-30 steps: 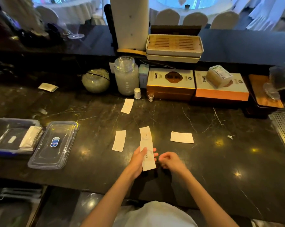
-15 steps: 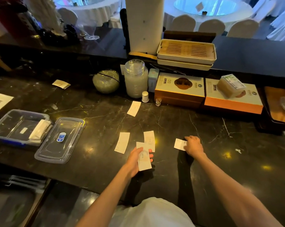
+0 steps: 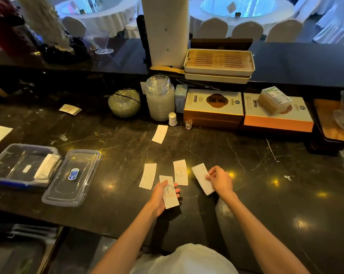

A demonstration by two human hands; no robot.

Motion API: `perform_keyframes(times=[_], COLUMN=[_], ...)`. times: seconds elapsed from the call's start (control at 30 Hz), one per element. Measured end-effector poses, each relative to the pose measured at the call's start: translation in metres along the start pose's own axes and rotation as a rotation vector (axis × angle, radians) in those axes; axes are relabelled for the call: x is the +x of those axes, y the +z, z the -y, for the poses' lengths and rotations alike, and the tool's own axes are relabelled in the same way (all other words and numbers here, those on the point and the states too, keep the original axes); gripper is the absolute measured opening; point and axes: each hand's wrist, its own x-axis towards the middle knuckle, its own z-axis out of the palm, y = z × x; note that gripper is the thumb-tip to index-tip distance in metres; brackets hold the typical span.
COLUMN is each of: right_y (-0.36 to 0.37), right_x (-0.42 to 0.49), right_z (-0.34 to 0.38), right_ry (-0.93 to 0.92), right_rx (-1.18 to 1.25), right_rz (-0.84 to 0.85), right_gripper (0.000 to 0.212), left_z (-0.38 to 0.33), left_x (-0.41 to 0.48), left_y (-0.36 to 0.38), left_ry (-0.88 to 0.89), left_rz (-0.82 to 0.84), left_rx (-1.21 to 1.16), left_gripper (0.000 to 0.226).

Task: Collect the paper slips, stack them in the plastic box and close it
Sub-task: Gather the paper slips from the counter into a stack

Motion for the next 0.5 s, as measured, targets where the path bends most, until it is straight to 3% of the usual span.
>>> perform_keyframes(times=[0.17,0.3,0.5], right_y=[0.037,0.074,0.117], right_x=[-0.031,-0.054,-0.075], right_z=[0.065,0.102,0.148], right_ry=[0.087,0.136,0.152], right_rx=[0.338,0.462,0.460], right_rz=[0.217,0.357,0.346], right_gripper=[0.019,0.021,0.024], left_z=[-0.022,-0.039,-0.062], left_x=[0.002,-0.005,-0.001], left_y=[-0.009,-0.030,-0.089], left_ry=[0.044,0.082,0.095], left_rz=[0.109,0.177,0.168], left_rx=[-0.025,0.019,0.083], left_gripper=[0.051,0.040,0.041])
